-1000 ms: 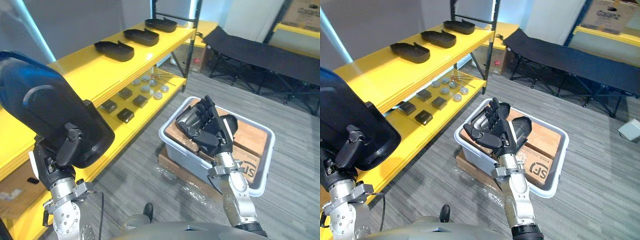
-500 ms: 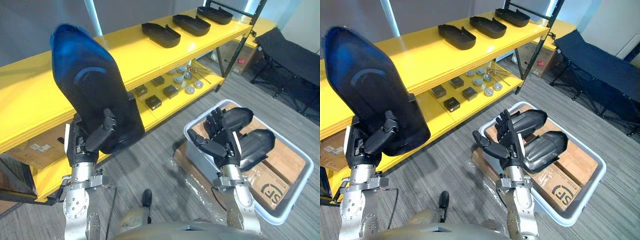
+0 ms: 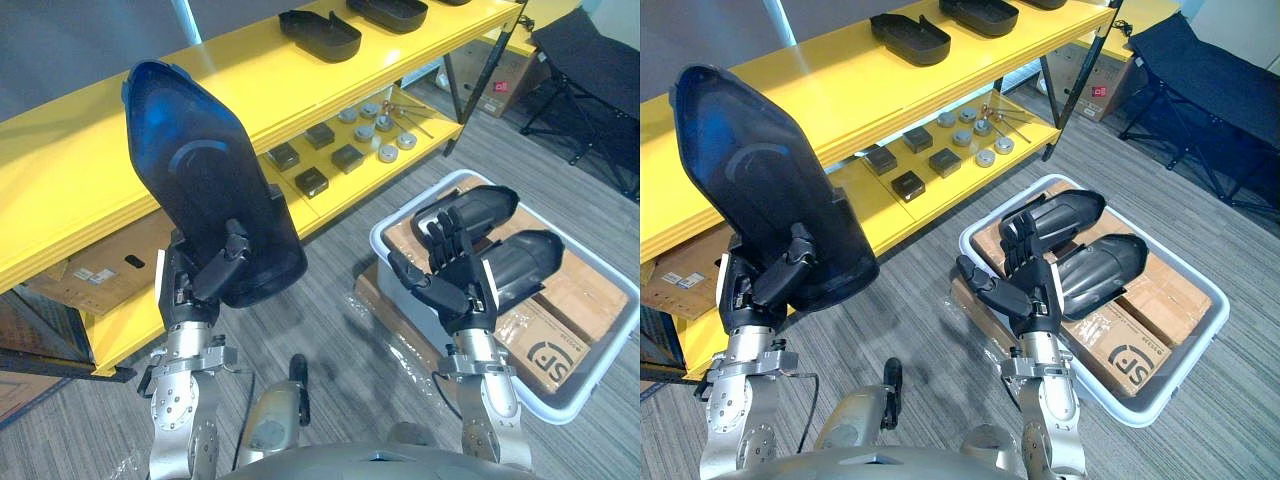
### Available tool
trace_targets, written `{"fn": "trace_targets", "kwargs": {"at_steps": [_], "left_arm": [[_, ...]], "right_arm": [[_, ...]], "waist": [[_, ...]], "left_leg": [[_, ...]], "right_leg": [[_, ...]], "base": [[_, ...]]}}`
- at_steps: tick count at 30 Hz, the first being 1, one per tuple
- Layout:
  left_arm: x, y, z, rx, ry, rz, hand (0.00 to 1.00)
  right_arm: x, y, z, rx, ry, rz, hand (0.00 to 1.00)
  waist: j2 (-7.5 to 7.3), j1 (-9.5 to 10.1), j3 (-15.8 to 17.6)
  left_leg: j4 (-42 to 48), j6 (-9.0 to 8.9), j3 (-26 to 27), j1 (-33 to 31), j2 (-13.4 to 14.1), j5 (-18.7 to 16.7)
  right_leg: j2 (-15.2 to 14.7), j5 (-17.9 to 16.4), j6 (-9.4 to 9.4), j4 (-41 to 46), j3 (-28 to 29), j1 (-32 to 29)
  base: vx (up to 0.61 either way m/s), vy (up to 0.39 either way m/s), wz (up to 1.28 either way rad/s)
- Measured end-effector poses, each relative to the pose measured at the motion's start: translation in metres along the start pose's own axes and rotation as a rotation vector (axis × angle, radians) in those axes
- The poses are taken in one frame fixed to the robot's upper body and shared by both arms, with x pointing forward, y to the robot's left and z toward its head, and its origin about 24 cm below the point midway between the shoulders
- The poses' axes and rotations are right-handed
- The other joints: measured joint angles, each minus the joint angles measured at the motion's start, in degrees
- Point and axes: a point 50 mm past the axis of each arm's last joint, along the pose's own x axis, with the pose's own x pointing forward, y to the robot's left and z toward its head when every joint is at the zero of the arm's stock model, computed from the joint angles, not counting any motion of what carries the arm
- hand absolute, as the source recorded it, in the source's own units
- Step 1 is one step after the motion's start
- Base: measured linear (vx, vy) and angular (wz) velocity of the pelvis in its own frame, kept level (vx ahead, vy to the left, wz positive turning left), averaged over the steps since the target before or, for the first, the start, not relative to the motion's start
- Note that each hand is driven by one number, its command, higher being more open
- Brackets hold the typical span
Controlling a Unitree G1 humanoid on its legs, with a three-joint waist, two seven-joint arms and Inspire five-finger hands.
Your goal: Walk over and take three plastic housings, then place them on the shelf
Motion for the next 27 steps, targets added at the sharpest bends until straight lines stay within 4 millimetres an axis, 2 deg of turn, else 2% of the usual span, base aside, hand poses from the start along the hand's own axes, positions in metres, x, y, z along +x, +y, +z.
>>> {"fn": "trace_targets", "kwargs": {"at_steps": [1,2,4,5,6,7,8,9,11,13,14,15,17,18,19,21,22,23,24,25,26,27], "left_arm": [[0.0,0.0,0.0,0.0,0.001,0.001,0.0],[0.0,0.001,0.0,0.003,-0.001,0.002,0.0],[0.001,0.006,0.004,0.019,-0.013,-0.004,0.0],[0.001,0.006,0.005,0.021,-0.018,-0.005,0.0],[0.003,0.007,0.008,0.026,-0.032,0.0,0.0],[0.004,0.008,0.009,0.033,-0.038,-0.006,0.0],[0.004,0.008,0.012,0.049,-0.049,-0.017,0.0],[0.006,0.009,0.016,0.064,-0.062,-0.023,0.0],[0.006,0.01,0.019,0.068,-0.074,-0.006,0.0],[0.006,0.012,0.019,0.066,-0.075,0.015,0.0],[0.007,0.012,0.019,0.065,-0.079,0.03,0.0],[0.008,0.011,0.02,0.062,-0.082,0.031,0.0],[0.012,0.006,0.021,0.047,-0.098,0.014,0.0],[0.013,0.003,0.02,0.04,-0.098,0.008,0.0],[0.013,0.0,0.019,0.03,-0.096,0.003,0.0],[0.012,-0.003,0.019,0.02,-0.095,0.0,0.0],[0.012,-0.003,0.019,0.019,-0.099,0.002,0.0],[0.011,-0.002,0.019,0.016,-0.106,0.009,0.0],[0.006,0.001,0.018,0.007,-0.106,0.04,0.0],[0.004,0.002,0.018,0.006,-0.103,0.048,0.0],[0.001,0.005,0.016,0.006,-0.094,0.073,0.0],[0.001,0.006,0.017,0.013,-0.098,0.076,0.0]], "right_arm": [[0.0,0.0,0.0,0.001,0.0,0.0,1.0],[0.0,0.001,0.0,0.007,-0.002,-0.003,1.0],[-0.001,0.003,-0.002,0.026,-0.005,-0.014,1.0],[-0.002,0.002,-0.001,0.024,-0.008,-0.02,1.0],[-0.002,0.001,-0.001,0.021,-0.008,-0.025,1.0],[-0.004,0.0,-0.002,0.022,-0.001,-0.035,1.0],[-0.005,-0.001,-0.003,0.02,0.002,-0.041,1.0],[-0.005,-0.001,-0.003,0.025,-0.004,-0.043,1.0],[-0.003,0.002,-0.001,0.031,-0.025,-0.027,1.0],[0.002,0.004,0.003,0.024,-0.052,-0.013,1.0],[0.007,0.005,0.007,-0.004,-0.079,0.001,1.0],[0.009,0.005,0.011,-0.023,-0.096,0.005,1.0],[0.008,0.001,0.028,-0.096,-0.167,0.003,1.0],[0.008,-0.001,0.032,-0.106,-0.181,0.002,1.0],[0.006,-0.002,0.04,-0.129,-0.207,0.008,1.0],[0.007,-0.001,0.056,-0.169,-0.259,0.048,1.0],[0.007,0.0,0.06,-0.174,-0.275,0.054,1.0],[0.008,0.002,0.066,-0.181,-0.302,0.06,1.0],[0.012,0.003,0.073,-0.191,-0.332,0.074,1.0],[0.012,0.003,0.074,-0.193,-0.335,0.077,1.0],[0.012,0.001,0.078,-0.21,-0.345,0.078,1.0],[0.012,-0.004,0.083,-0.229,-0.363,0.061,1.0]], "waist": [[-0.02,0.07,-0.02],[-0.15,0.57,0.04],[-1.64,1.23,0.02],[-0.97,1.2,-0.38],[-0.93,0.87,-0.45],[-0.96,0.23,-0.96],[-1.06,-0.53,-1.18],[-1.43,-0.72,-1.35],[-1.39,-0.61,-1.42],[-1.2,-0.02,-1.38],[-0.57,-0.09,-1.42],[-0.11,-0.17,-1.46],[0.32,-0.54,-1.57],[0.2,-0.76,-1.62],[-0.05,-1.39,-1.81],[-1.45,-2.14,-3.6],[-1.94,-2.2,-4.1],[-2.14,-2.18,-4.49],[-1.0,-1.49,-4.52],[-0.92,-1.52,-4.55],[-0.63,-1.78,-4.38],[-0.85,-1.53,-3.81]], "left_leg": [[0.7,0.13,0.06,-0.21,-0.1,-0.48],[3.23,0.48,0.65,-0.67,-0.93,-2.53],[8.1,2.52,3.03,-0.57,-2.13,-6.75],[9.59,3.12,3.66,-0.22,-2.04,-8.94],[11.42,3.78,2.75,-0.42,-3.04,-11.12],[11.31,4.35,1.58,0.13,-4.14,-11.73],[9.94,5.07,-0.56,1.69,-4.74,-12.04],[8.39,6.27,-2.25,3.18,-5.35,-11.59],[5.98,6.46,-4.72,5.75,-5.72,-11.11],[2.39,6.36,-6.55,9.34,-6.35,-10.5],[0.11,6.44,-7.86,11.36,-6.42,-10.12],[-0.7,6.54,-8.55,12.14,-6.5,-10.05],[-1.84,6.55,-11.81,15.22,-8.47,-10.02],[-1.81,6.53,-12.76,16.11,-9.17,-10.04],[-1.66,5.92,-14.73,18.15,-10.47,-10.39],[-0.7,2.8,-16.32,20.56,-11.73,-12.48],[0.0,1.86,-16.11,20.74,-11.74,-13.54],[1.82,1.44,-14.87,20.97,-11.18,-15.93],[7.05,0.19,-11.06,19.98,-8.41,-18.5],[8.23,0.19,-10.32,19.56,-7.96,-18.5],[15.62,0.04,-7.16,17.37,-6.45,-18.36],[23.53,0.96,-4.09,13.77,-4.05,-20.05]], "right_leg": [[-0.14,-0.18,-0.06,0.04,0.0,0.08],[-0.91,-1.02,-0.72,0.24,0.07,0.65],[-2.98,-2.57,-4.35,0.56,-0.19,2.61],[-3.06,-3.1,-7.14,2.78,-0.08,2.79],[-4.87,-1.15,-10.27,14.0,1.57,-1.19],[-5.74,2.75,-14.17,21.82,3.58,-5.28],[-5.57,9.66,-14.13,29.21,7.03,-9.13],[-3.77,7.62,-10.23,32.62,9.76,-11.7],[0.15,2.79,-7.59,30.8,10.36,-13.85],[3.43,0.71,-6.95,25.02,9.24,-16.12],[6.22,0.8,-6.86,19.75,9.47,-18.18],[7.44,1.06,-6.47,17.08,9.74,-19.22],[10.11,3.04,-3.85,8.02,13.04,-22.33],[10.45,3.7,-3.64,6.71,13.84,-22.65],[10.42,6.23,-4.55,5.52,14.81,-22.6],[10.37,13.32,-6.42,4.07,15.4,-21.65],[10.28,15.42,-6.78,3.53,14.7,-21.13],[10.22,15.48,-8.27,2.82,12.66,-19.79],[12.07,13.82,-8.92,1.24,10.4,-16.76],[12.45,13.66,-9.05,0.82,10.25,-16.17],[13.3,13.06,-9.49,-1.86,9.33,-12.78],[13.6,12.75,-9.15,-4.96,9.17,-9.49]], "base": [[0.08,0.151,0.0],[0.11,0.131,-0.01],[0.21,0.208,0.01],[0.25,0.18,0.24],[0.2,0.15,0.48],[0.31,0.259,0.82],[0.27,0.226,0.89],[0.37,0.217,0.77],[0.34,0.133,0.59],[0.33,0.103,0.52],[0.31,0.072,0.53],[0.29,0.054,0.69],[0.29,0.031,0.92],[0.33,-0.007,1.11],[0.36,-0.042,1.21],[0.5,-0.108,1.27],[0.39,-0.114,0.88],[0.36,-0.122,0.62],[0.28,-0.097,0.45],[0.33,-0.121,0.44],[0.24,-0.051,0.5],[0.34,-0.067,0.47]]}}
